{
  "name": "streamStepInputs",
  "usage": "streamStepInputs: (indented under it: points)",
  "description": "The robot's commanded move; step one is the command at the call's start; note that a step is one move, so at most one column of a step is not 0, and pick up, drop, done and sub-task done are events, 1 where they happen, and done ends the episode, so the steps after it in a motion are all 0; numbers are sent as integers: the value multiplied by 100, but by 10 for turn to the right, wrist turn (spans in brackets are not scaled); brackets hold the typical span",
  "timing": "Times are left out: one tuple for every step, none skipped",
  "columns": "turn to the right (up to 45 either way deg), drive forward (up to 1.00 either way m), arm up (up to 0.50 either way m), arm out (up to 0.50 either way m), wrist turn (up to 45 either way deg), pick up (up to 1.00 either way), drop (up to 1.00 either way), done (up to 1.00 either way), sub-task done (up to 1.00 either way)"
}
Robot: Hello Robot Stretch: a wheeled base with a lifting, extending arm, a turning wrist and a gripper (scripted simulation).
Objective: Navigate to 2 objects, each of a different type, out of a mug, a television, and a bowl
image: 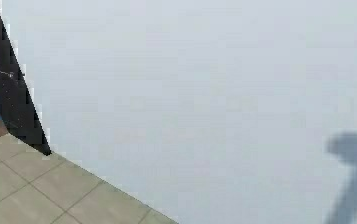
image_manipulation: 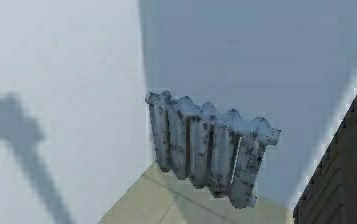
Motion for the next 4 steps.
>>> streamStepInputs:
  points:
    - [-450,0,0,0,0,0,0,0,0]
    - [-30,0,0,0,0,0,0,0,0]
    - [0,10,0,0,0,0,0,0,0]
    - [-450,0,0,0,0,0,0,0,0]
